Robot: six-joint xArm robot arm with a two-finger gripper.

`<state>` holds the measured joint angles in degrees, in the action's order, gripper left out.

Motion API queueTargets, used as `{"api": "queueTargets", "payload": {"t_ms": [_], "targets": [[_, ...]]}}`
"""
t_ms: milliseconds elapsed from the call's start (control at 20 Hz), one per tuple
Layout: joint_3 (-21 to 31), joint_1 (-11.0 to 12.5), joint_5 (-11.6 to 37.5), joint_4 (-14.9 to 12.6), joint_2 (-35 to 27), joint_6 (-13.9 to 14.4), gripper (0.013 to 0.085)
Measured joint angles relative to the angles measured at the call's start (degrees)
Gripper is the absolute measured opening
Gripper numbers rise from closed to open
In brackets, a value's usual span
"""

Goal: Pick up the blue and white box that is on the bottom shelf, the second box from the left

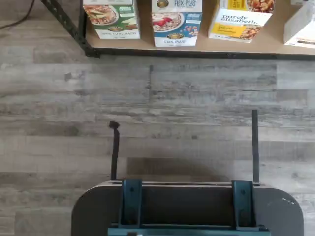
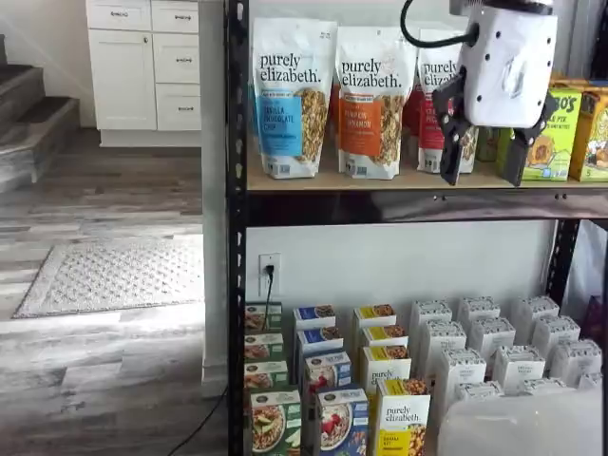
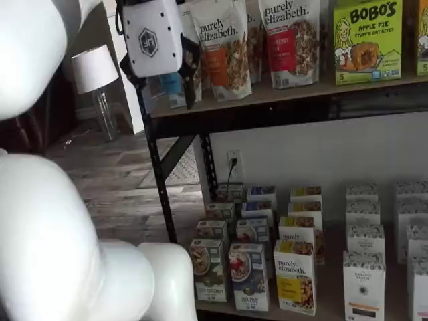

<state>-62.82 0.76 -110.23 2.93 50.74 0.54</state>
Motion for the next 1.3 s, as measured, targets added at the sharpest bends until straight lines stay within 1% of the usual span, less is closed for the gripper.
{"api": "queueTargets", "payload": {"t_ms": [350,650,750,1000,1300], "targets": [[3.1,-0.47,2.78,-0.89,0.28,0.15,0.085],[7.16,0.05,6.36,-1.53,0.8,-0.57,0.085],[8.75,0.54,7.89,-1.36,1.09,-1.02,0.085],[11.72,0.8,10.31,-1.23,1.22,-1.3,0.085],[17.1,-0.01,15.41,-1.37,1.42,-0.61,0.085]]}}
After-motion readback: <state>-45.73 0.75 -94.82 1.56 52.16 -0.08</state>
